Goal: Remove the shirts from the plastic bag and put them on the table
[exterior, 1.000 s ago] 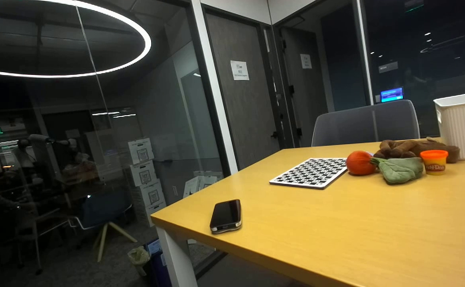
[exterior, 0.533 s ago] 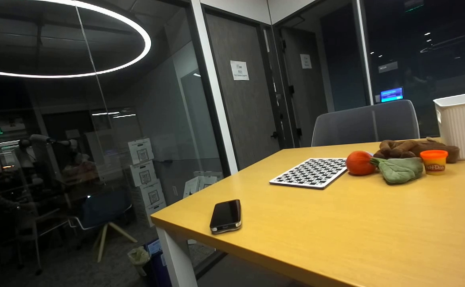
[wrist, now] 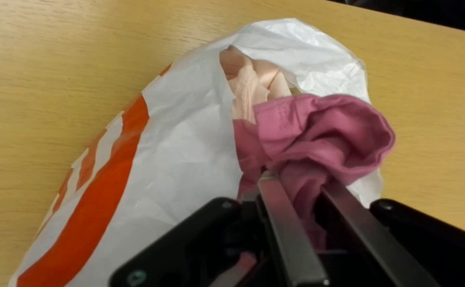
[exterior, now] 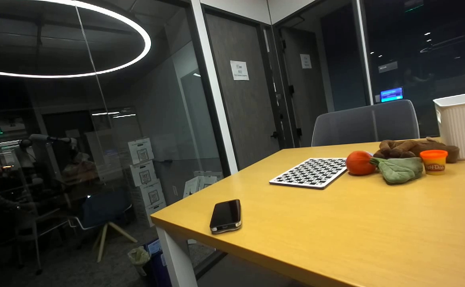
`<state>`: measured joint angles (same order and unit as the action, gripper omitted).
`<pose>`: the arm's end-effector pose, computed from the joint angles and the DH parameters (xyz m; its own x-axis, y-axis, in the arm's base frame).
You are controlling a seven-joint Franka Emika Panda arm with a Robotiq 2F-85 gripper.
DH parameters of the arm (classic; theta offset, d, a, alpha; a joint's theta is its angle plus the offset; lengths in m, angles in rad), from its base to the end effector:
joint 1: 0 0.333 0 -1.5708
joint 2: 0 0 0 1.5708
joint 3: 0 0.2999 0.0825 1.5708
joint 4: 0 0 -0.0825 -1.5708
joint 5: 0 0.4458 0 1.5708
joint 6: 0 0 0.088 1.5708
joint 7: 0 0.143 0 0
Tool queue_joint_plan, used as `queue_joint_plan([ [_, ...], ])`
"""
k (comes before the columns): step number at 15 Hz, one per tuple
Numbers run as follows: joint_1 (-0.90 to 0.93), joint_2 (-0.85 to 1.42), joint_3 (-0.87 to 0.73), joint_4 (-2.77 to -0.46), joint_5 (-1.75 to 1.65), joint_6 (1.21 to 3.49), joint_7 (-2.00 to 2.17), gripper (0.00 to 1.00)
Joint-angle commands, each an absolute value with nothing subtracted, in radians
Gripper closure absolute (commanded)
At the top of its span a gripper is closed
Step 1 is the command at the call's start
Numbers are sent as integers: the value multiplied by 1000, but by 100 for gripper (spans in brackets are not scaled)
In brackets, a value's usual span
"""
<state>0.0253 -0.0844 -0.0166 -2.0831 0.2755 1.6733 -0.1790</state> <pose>0.5362 0.0409 0.3698 0.9496 0.1526 -0.2738 0.0657 -0.9509 -0.3024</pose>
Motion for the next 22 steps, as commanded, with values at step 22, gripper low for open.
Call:
queue_joint_plan([
  [22, -40, -249, -75, -1981, 316, 1172, -80, 84],
])
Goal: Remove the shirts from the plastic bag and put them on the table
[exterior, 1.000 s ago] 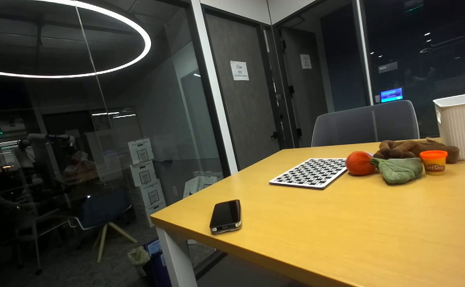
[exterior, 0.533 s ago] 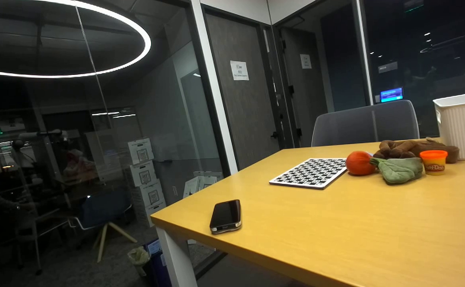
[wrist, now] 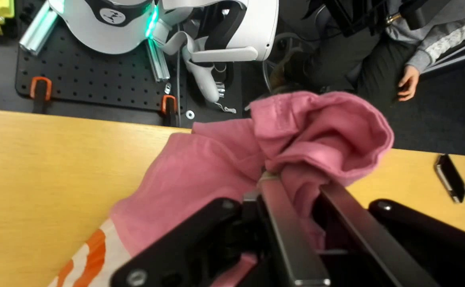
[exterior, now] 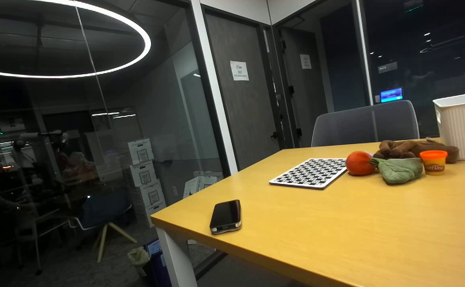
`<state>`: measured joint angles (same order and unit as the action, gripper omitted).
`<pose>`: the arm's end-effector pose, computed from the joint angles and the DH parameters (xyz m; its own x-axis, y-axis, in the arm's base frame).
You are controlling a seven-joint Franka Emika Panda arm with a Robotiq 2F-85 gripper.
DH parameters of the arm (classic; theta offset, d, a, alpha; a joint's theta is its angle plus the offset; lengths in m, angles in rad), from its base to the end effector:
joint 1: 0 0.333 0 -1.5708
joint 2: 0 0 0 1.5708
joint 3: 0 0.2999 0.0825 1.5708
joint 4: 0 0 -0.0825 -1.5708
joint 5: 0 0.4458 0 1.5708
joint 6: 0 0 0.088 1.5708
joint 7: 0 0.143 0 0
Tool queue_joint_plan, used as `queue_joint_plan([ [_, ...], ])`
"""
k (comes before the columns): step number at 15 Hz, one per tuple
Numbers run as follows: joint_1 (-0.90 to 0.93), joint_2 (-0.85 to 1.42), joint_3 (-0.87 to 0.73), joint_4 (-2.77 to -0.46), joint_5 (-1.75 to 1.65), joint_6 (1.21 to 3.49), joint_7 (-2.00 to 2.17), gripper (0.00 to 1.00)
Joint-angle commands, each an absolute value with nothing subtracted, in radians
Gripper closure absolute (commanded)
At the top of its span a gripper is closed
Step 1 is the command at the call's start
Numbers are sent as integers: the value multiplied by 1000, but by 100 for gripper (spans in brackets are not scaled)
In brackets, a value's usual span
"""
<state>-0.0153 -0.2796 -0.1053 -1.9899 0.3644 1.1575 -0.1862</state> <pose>0.4543 0.0014 0.5076 0.8806 0.2250 -0.4170 0.0060 -0.8853 -0.4650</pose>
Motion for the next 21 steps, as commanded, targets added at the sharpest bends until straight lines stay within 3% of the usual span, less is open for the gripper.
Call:
queue_joint_plan([
  [1, -45, -248, -72, -1995, 290, 1206, -45, 85],
  [5, -75, -295, -77, -2036, 205, 1228, 105, 80],
  [13, -231, -461, -139, -2157, 106, 1230, 327, 82],
  [21, -371, -536, -158, -2232, 100, 1371, 556, 81],
])
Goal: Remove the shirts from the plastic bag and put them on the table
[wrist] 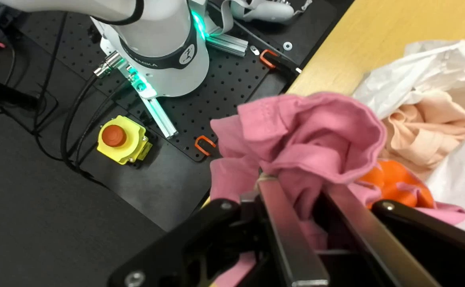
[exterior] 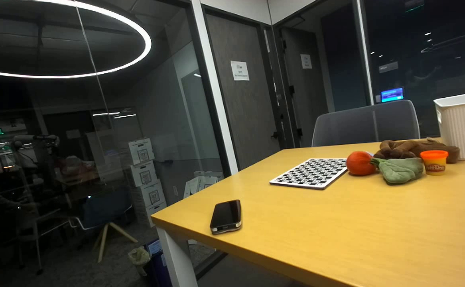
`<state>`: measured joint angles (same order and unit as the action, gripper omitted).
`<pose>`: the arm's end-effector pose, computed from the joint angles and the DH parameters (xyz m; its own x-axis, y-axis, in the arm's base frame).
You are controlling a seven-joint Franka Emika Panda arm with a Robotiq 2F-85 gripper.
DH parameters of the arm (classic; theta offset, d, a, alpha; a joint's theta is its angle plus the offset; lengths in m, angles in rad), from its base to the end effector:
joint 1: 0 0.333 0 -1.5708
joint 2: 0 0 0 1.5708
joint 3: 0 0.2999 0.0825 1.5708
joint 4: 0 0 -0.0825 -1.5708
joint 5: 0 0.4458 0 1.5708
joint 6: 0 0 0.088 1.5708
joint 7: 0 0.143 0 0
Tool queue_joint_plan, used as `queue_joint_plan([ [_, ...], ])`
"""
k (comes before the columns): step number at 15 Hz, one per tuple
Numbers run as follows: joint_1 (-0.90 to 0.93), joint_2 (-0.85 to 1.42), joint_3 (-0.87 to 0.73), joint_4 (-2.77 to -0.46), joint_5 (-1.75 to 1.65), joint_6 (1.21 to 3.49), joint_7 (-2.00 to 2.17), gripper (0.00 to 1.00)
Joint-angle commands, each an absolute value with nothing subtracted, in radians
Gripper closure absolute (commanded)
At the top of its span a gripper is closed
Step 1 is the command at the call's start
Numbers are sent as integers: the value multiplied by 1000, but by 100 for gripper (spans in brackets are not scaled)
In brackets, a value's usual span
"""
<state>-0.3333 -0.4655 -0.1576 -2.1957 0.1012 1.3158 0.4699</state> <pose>0.3729 -0.1850 0.4819 0.5361 -0.7227 -0.4362 -0.7936 -0.6077 0.0314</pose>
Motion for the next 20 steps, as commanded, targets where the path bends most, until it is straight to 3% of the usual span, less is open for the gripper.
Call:
queue_joint_plan([
  [1, -385, -547, -157, -2238, 98, 1389, 583, 82],
  [6, -423, -545, -127, -2295, 44, 1599, 723, 82],
  [14, -435, -372, -64, -2511, -220, 2146, 1087, 83],
  [20, -430, -259, -49, -2513, -538, 2169, 1497, 82],
])
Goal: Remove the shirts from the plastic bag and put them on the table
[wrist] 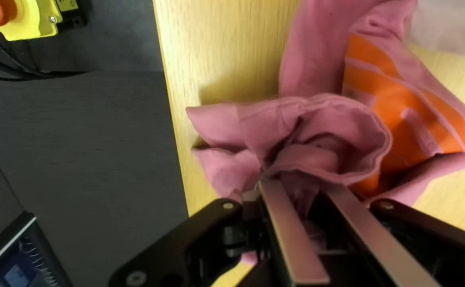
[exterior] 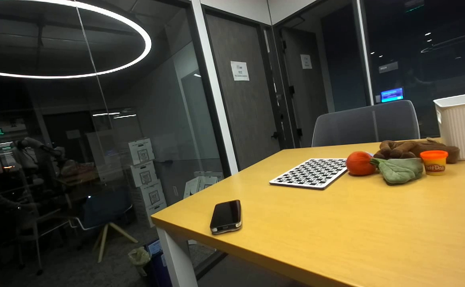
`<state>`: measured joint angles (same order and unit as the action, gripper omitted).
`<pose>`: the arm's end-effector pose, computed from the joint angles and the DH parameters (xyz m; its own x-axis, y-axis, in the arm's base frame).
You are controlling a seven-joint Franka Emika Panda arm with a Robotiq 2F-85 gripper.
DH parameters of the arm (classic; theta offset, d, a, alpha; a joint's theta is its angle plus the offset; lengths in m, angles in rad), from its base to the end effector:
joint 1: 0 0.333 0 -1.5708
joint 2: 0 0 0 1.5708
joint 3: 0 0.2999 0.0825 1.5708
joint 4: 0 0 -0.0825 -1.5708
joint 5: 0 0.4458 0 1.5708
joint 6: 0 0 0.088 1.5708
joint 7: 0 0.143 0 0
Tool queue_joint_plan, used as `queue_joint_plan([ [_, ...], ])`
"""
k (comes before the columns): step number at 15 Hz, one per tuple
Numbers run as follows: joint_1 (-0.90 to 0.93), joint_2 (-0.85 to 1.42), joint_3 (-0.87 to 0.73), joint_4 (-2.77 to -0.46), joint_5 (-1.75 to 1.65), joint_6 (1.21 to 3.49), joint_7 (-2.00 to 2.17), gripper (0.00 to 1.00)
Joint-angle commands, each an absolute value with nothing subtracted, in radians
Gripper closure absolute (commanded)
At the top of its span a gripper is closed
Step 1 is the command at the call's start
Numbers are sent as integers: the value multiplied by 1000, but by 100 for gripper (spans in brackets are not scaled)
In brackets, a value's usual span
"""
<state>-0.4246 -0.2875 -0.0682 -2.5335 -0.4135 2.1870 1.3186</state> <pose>0.4084 -0.2468 0.2853 0.0353 -0.9641 0.2631 -0.9864 0.0086 0.1639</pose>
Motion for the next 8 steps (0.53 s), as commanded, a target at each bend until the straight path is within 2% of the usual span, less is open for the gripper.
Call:
queue_joint_plan([
  [1, -424, -249, -48, -2506, -586, 2146, 1561, 83],
  [3, -407, -244, -45, -2497, -667, 2089, 1680, 58],
  [4, -393, -242, -41, -2491, -706, 2049, 1734, 58],
  [7, -329, -270, -61, -2497, -712, 2005, 1703, 41],
  [8, -308, -288, -68, -2505, -698, 2028, 1666, 32],
])
